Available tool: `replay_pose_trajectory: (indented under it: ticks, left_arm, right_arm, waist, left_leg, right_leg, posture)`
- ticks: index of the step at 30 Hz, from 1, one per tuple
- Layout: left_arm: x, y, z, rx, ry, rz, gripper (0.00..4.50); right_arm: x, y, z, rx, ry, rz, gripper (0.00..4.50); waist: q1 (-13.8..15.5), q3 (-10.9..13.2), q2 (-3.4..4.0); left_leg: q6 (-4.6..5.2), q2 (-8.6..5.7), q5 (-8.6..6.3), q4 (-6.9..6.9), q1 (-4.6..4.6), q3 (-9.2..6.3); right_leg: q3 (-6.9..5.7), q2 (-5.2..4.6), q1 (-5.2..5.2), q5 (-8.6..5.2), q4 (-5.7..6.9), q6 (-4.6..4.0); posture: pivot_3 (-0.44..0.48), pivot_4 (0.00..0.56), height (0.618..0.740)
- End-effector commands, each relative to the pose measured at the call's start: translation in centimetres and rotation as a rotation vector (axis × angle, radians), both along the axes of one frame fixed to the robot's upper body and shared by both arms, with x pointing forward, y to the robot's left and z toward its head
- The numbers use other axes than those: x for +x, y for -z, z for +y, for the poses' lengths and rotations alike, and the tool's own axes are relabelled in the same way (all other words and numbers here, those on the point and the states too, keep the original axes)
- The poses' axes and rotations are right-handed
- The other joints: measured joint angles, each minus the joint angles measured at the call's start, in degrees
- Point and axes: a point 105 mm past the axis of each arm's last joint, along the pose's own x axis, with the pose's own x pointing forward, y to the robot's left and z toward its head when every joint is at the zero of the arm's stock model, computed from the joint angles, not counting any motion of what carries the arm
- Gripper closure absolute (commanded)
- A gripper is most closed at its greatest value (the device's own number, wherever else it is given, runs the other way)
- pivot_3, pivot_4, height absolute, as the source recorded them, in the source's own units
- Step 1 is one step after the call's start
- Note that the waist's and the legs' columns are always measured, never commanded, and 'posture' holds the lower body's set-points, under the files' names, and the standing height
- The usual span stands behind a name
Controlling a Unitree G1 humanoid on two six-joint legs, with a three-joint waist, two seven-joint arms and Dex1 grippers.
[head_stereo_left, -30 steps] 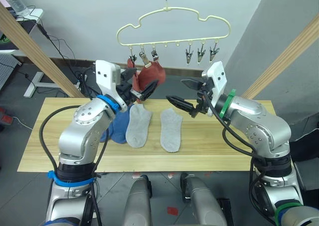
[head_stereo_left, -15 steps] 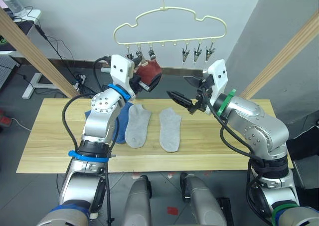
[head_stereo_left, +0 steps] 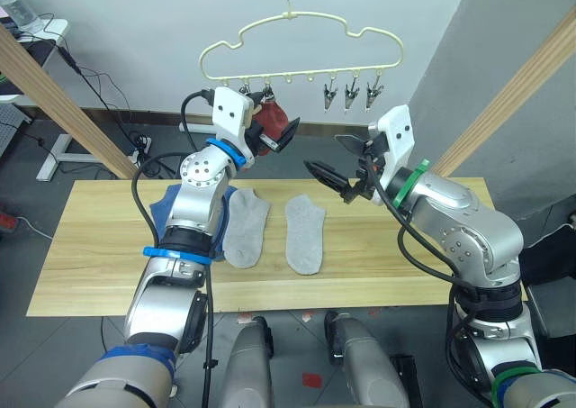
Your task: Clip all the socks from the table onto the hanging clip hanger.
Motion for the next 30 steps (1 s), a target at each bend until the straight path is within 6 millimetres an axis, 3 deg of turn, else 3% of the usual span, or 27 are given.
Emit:
replay_pose_trajectory:
  ticks: [1,9,29,30]
  left_arm:
    - [-0.2,-1.4,-0.4,-0.020,0.032,-0.051,0.00]
    - [-1.9,-1.3,-2.1,-0.007,0.189,-0.045,0.00]
    - [-0.5,-2.3,-0.1,-0.102,0.038,-0.062,0.00]
    - [-0.6,-2.3,-0.2,-0.102,0.040,-0.065,0.19]
  right_arm:
    - [-0.7,-1.9,-0.2,0.021,-0.003,-0.077,0.03]
    - [-0.5,-1.9,-0.2,0.028,0.005,-0.073,0.03]
    - [-0.9,-2.5,0.2,0.011,-0.025,-0.120,0.03]
    - [-0.9,-2.5,0.2,0.010,-0.027,-0.119,0.00]
  waist:
    - [0.0,0.0,0.00]
    - [-0.3,0.0,0.00]
    - [-0.4,0.0,-0.01]
    - [-0.4,0.0,-0.01]
  left_leg:
    - [0.00,0.00,0.00,0.00,0.00,0.00]
    - [0.00,0.01,0.00,0.01,0.00,0.00]
    - [0.02,0.00,0.02,0.07,0.00,0.00]
    - [0.02,0.00,0.02,0.07,0.00,0.00]
  right_leg:
    - [0.00,0.00,0.00,0.00,0.00,0.00]
    - [0.00,0.00,0.00,0.08,0.02,-0.14]
    - [0.00,0.00,0.00,0.11,0.09,-0.17]
    - [0.00,0.00,0.00,0.12,0.09,-0.18]
  posture:
    - [-0.107,0.312,0.740]
    - [-0.095,0.307,0.740]
    - [-0.098,0.303,0.740]
    - [-0.098,0.303,0.740]
